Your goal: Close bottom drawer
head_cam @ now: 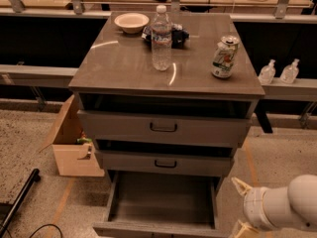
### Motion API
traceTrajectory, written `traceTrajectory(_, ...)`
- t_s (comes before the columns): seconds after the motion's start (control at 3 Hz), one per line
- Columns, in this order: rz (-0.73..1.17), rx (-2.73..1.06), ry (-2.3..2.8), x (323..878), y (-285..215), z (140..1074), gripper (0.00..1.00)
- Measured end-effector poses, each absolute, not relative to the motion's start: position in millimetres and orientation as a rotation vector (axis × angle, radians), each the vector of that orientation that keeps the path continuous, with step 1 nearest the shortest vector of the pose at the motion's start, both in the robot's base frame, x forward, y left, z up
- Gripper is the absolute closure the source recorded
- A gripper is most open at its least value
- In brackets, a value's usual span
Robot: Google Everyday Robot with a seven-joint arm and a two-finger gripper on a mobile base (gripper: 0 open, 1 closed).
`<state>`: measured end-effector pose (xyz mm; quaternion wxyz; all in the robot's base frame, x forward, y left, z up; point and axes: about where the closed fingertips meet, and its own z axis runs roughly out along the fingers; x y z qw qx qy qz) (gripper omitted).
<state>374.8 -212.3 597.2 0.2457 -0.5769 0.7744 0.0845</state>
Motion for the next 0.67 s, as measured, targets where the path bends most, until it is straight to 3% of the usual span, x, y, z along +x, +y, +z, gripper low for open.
traceTrajectory(0.67,0.278,-1.607,1.862,388.5,-162.2,482.2,0.0)
